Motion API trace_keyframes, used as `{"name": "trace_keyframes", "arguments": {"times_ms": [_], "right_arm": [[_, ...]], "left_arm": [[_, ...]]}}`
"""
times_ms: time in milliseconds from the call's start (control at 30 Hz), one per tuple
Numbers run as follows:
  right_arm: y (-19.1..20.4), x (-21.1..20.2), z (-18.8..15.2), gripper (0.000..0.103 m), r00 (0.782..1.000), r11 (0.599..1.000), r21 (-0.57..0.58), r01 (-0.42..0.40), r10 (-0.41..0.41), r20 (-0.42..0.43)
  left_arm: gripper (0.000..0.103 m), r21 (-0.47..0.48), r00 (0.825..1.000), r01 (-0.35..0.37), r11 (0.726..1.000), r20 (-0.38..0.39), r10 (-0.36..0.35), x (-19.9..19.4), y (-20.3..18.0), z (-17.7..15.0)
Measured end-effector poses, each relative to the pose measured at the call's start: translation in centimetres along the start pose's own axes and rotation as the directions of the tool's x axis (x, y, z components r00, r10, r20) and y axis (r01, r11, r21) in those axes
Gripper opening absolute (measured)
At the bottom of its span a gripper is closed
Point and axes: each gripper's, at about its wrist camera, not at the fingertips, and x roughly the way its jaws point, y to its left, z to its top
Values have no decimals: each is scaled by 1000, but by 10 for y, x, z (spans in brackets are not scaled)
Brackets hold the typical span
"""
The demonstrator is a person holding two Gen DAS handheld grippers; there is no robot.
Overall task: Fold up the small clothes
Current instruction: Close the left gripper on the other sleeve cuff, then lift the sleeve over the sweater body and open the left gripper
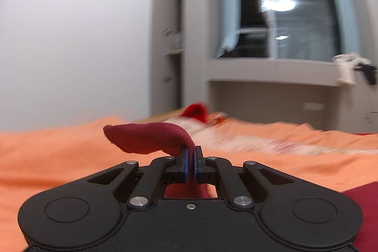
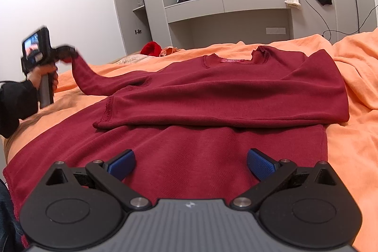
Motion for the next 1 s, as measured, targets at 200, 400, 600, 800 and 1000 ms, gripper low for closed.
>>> {"name": "trace_keyframes", "arguments": {"times_ms": [200,400,600,800,1000], "right_arm": [[2,0,0,103,1000,1000,-6,8,-8,-3],[2,-1,0,103,1000,1000,-13,13,-13,-7],[3,-1,0,103,1000,1000,-20,17,-18,-9],[3,-3,0,103,1000,1000,-22,18,-18,-5],[3,-4,-1,103,1000,1000,-25,19,-19,-5]], "left_arm": [[4,189,977,170,967,95,-191,-68,-67,27],[4,263,929,349,899,27,-369,-126,-114,18],[4,231,858,513,827,-97,-505,-161,-141,-26],[6,175,783,614,769,-259,-566,-165,-137,-78],[20,126,763,625,770,-306,-570,-176,-123,-94]]}}
